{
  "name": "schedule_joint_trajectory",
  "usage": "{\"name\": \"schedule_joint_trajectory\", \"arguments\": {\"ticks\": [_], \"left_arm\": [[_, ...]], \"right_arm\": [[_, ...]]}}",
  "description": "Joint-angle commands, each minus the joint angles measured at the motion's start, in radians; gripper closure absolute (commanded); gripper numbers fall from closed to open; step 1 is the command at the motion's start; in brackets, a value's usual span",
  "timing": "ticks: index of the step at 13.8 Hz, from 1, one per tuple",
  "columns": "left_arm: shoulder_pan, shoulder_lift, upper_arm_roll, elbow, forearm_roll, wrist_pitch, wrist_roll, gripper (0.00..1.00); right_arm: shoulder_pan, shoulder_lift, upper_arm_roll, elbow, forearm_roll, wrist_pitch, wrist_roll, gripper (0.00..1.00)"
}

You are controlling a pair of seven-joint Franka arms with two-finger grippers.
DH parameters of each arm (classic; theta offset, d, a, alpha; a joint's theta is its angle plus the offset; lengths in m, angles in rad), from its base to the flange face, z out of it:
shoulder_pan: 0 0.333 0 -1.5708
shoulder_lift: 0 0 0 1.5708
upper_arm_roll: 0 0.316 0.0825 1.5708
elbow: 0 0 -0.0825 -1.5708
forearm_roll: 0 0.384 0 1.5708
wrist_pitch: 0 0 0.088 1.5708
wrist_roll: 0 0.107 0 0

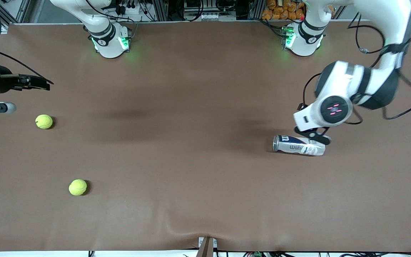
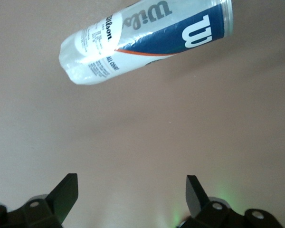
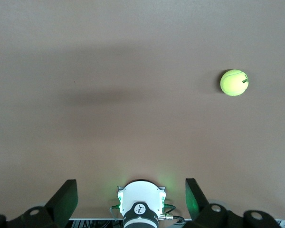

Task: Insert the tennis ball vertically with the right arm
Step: 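Reach the left gripper down to the lying Wilson can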

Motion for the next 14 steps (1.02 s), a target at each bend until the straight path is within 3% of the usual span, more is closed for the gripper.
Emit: {"name": "schedule_joint_trajectory", "arguments": {"ticks": [1, 6, 14], "left_arm": [[-0.046, 0.041, 0.001, 0.011, 0.092, -0.001, 0.024, 0.0], [-0.072, 0.108, -0.002, 0.008, 0.304, 0.051, 0.145, 0.0], [-0.042, 0.16, -0.006, -0.07, 0.403, 0.293, 0.256, 0.0]], "right_arm": [[-0.008, 0.023, 0.006, 0.024, -0.009, -0.02, -0.003, 0.0], [-0.005, 0.031, 0.006, 0.009, -0.029, -0.017, -0.003, 0.0], [-0.005, 0.026, 0.006, -0.01, -0.029, -0.011, -0.003, 0.0]]}}
